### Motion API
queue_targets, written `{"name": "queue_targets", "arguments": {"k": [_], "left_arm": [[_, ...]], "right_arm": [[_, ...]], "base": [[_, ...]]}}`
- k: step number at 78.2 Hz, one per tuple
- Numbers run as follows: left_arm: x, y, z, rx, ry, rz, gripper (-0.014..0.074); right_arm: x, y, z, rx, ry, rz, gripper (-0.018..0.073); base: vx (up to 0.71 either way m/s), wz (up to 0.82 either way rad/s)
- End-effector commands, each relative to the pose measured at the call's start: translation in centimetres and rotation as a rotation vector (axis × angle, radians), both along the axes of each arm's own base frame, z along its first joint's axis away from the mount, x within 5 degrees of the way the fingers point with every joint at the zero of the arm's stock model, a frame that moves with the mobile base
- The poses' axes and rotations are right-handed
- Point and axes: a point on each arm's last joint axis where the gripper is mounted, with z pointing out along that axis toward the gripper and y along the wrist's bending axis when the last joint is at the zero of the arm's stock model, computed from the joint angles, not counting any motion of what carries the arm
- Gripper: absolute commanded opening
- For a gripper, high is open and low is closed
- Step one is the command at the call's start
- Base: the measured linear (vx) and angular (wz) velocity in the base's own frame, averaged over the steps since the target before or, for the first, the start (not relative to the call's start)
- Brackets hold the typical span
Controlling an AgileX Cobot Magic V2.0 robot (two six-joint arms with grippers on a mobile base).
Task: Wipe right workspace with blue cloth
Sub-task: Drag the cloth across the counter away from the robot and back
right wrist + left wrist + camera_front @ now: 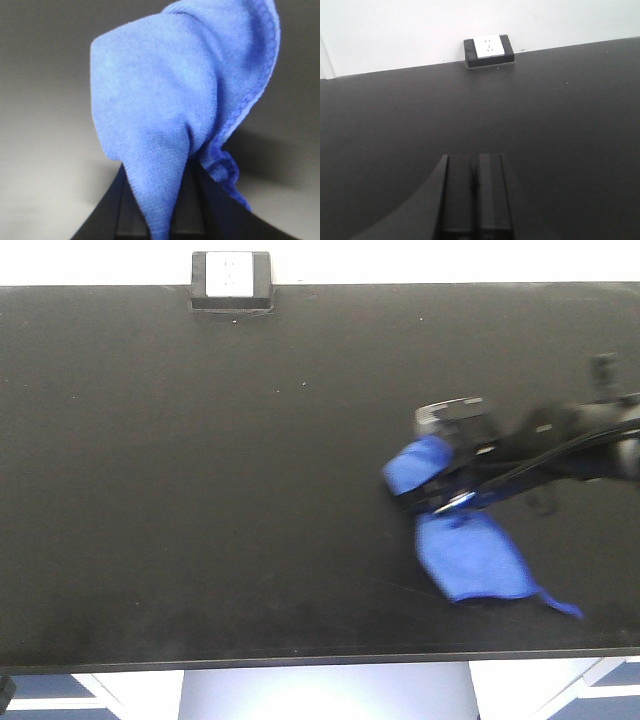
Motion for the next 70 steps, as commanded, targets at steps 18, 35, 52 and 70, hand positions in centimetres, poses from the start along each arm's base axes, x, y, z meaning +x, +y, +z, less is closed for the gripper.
{"name": "queue_targets", "arguments": {"k": [18, 35, 52, 70], "left_arm": [[0.0, -0.1, 1.6, -0.017, -0.104, -0.019, -0.0006], [0.0, -0.1, 1.6, -0.017, -0.104, -0.019, -0.0006], [0.0, -0.1, 1.6, -0.017, -0.104, -0.019, -0.0006], [0.0, -0.1, 1.6, -0.017, -0.104, -0.019, -0.0006]], "right_arm": [[0.2, 1.4, 1.3, 0.018, -0.08, 0.006, -0.0003], [2.4, -6.9, 1.3, -0.002, -0.093, -0.226, -0.0003], [2.5, -11.3, 1.2, -0.016, -0.076, -0.315, -0.0003], [1.4, -4.4, 1.1, 0.037, -0.005, -0.137, -0.0003]], "base": [[0.0, 0.0], [0.0, 0.0], [0.0, 0.0], [0.0, 0.0]]}}
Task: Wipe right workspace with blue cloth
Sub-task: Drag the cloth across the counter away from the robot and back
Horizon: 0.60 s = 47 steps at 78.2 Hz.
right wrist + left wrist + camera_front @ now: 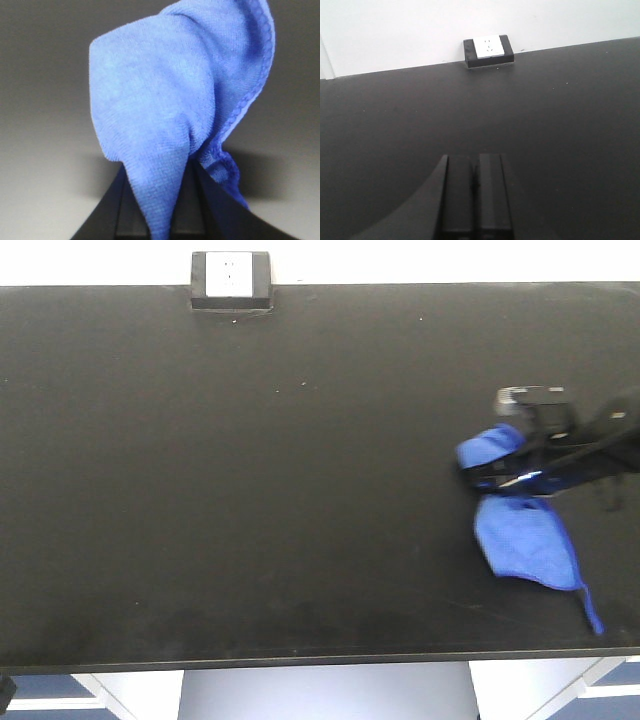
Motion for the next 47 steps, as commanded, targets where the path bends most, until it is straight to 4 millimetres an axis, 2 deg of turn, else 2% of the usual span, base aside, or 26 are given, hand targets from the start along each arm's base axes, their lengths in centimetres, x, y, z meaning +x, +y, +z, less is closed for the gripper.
{"name": "queue_targets", "arguments": {"k": [1, 7, 13, 17, 22, 31, 47], "left_arm": [[0.0, -0.1, 1.6, -0.017, -0.104, -0.019, -0.0006], [0.0, -0.1, 1.6, -0.017, -0.104, -0.019, -0.0006], [0.0, -0.1, 1.6, -0.017, -0.104, -0.019, -0.0006], [0.0, -0.1, 1.6, -0.017, -0.104, -0.019, -0.0006], [0.0, -0.1, 1.6, -0.017, -0.104, -0.019, -0.0006], [0.0, -0.1, 1.6, -0.017, -0.104, -0.019, -0.0006], [0.0, -0.1, 1.6, -0.017, -0.104, -0.019, -0.0006]], "right_arm": [[-0.8, 3.7, 1.3, 0.043, 0.011, 0.105, -0.0003], [-1.7, 7.1, 1.4, 0.053, 0.011, 0.197, -0.0003], [-2.3, 9.4, 1.5, 0.049, -0.015, 0.259, -0.0003], [-2.5, 10.3, 1.5, 0.045, -0.038, 0.279, -0.0003], [-2.3, 10.4, 1.6, 0.042, -0.064, 0.273, -0.0003], [-1.4, 8.6, 1.7, 0.023, -0.096, 0.223, -0.0003], [0.7, 1.3, 1.8, 0.0, -0.125, 0.001, -0.0003]], "base": [[0.0, 0.0], [0.0, 0.0], [0.0, 0.0], [0.0, 0.0], [0.0, 0.0], [0.0, 0.0], [0.0, 0.0]]}}
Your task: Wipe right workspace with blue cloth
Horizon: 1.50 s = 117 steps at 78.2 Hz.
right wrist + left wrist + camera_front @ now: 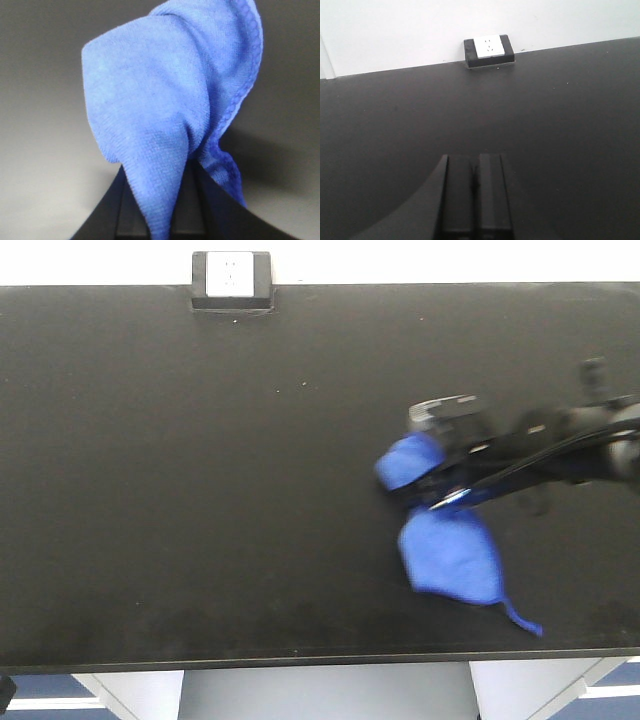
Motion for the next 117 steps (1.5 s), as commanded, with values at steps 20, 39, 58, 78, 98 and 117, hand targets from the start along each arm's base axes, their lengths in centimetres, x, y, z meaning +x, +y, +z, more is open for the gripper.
{"name": "queue_targets", "arguments": {"k": [20, 39, 58, 78, 98, 117], "left_arm": [[0.0, -0.1, 1.6, -0.017, -0.104, -0.019, -0.0006], [0.0, -0.1, 1.6, -0.017, -0.104, -0.019, -0.0006], [0.0, -0.1, 1.6, -0.017, -0.104, -0.019, -0.0006], [0.0, -0.1, 1.6, -0.017, -0.104, -0.019, -0.0006], [0.0, -0.1, 1.6, -0.017, -0.104, -0.019, -0.0006], [0.0, -0.1, 1.6, -0.017, -0.104, -0.019, -0.0006]], "right_arm": [[1.6, -6.8, 1.7, -0.025, -0.097, -0.184, 0.0037], [1.4, -6.3, 1.6, -0.044, -0.094, -0.116, 0.0272], [1.0, -6.1, 3.1, -0.029, -0.107, -0.103, 0.061], [-1.3, -6.1, 11.4, -0.007, -0.35, -0.104, 0.0656], [-9.3, -5.9, 22.2, 0.071, -0.663, -0.104, 0.0375], [-16.5, -5.6, 26.8, 0.154, -0.809, -0.099, -0.0011]], "base": [[0.0, 0.0], [0.0, 0.0], [0.0, 0.0], [0.0, 0.0], [0.0, 0.0], [0.0, 0.0]]}}
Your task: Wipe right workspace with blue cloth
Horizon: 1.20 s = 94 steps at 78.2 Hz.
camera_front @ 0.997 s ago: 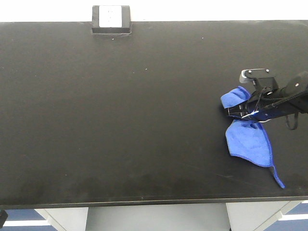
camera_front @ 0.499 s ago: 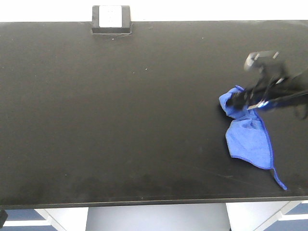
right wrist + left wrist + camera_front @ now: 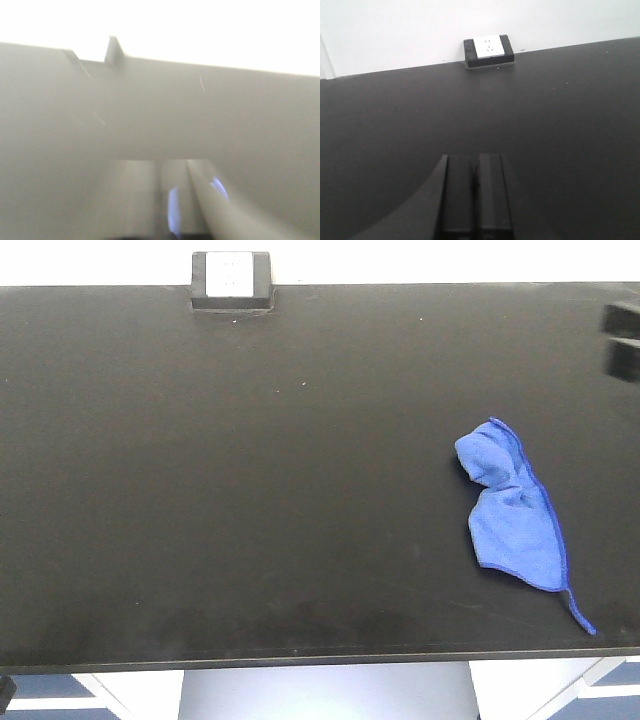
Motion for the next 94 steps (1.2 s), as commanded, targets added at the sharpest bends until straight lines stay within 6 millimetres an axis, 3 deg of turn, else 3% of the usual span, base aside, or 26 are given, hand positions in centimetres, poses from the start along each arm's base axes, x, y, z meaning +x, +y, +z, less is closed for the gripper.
{"name": "queue_targets", "arguments": {"k": [1, 14, 31, 64, 75, 85, 94], "left_arm": [[0.0, -0.1, 1.6, -0.017, -0.104, -0.019, -0.0006], [0.0, -0.1, 1.6, -0.017, -0.104, -0.019, -0.0006], [0.0, -0.1, 1.6, -0.017, -0.104, -0.019, -0.0006], [0.0, -0.1, 1.6, -0.017, -0.104, -0.019, -0.0006], [0.0, -0.1, 1.6, -0.017, -0.104, -0.019, -0.0006], [0.0, -0.1, 1.6, -0.017, -0.104, -0.019, -0.0006], [0.0, -0.1, 1.6, -0.017, -0.104, -0.019, -0.0006]], "right_arm": [[-1.9, 0.0, 2.1, 0.018, -0.107, -0.009, -0.0011], [-4.5, 0.0, 3.1, 0.015, -0.166, 0.004, -0.0008], [-6.5, 0.0, 3.9, 0.016, -0.233, 0.004, -0.0008], [-6.9, -0.1, 4.0, 0.005, -0.237, 0.006, -0.0008], [-7.1, -0.8, 3.8, -0.044, -0.229, -0.067, -0.0008], [-8.0, -1.8, 2.6, -0.049, -0.304, -0.175, -0.0008], [-9.3, -2.2, -0.7, -0.021, -0.419, -0.225, -0.0008]], "base": [[0.0, 0.0], [0.0, 0.0], [0.0, 0.0], [0.0, 0.0], [0.0, 0.0], [0.0, 0.0], [0.0, 0.0]]}}
